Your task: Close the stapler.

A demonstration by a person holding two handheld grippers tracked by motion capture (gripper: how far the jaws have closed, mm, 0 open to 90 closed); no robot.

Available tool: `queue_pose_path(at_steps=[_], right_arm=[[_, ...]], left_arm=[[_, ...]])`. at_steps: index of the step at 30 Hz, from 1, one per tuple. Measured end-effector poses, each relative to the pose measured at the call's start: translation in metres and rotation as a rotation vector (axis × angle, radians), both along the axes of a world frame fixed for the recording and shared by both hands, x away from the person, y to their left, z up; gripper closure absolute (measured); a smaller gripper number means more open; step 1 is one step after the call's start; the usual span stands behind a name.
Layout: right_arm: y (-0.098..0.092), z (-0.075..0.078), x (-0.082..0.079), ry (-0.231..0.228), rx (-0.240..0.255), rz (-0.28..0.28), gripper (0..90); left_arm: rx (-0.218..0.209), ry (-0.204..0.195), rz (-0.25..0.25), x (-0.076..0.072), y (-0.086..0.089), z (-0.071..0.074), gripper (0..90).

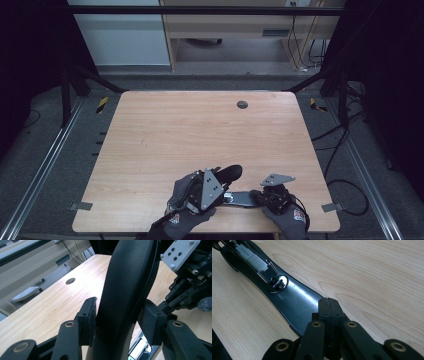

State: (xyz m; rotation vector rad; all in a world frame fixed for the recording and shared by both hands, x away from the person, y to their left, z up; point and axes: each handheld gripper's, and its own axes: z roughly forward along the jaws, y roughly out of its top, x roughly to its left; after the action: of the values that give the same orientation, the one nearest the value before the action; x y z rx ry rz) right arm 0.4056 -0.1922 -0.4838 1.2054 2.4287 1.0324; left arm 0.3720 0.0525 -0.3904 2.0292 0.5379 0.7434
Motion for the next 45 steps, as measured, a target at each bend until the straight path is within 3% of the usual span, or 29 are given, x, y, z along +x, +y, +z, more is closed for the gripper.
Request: queue_pose_path(at_steps=[18,45], right_arm=[[0.0,0.0,-0.001,0.004,-0.001,0.0,90.0],[-0.003,0.0,-0.001,0.014,0.021,-0.004,90.0]], left_arm=[[0.079,-0.027,-0.024,-0.001,-0.025,-0.016,48.9],[0.146,-0.061,-0.059,-0.002,-0.044,-0.035,46.5]])
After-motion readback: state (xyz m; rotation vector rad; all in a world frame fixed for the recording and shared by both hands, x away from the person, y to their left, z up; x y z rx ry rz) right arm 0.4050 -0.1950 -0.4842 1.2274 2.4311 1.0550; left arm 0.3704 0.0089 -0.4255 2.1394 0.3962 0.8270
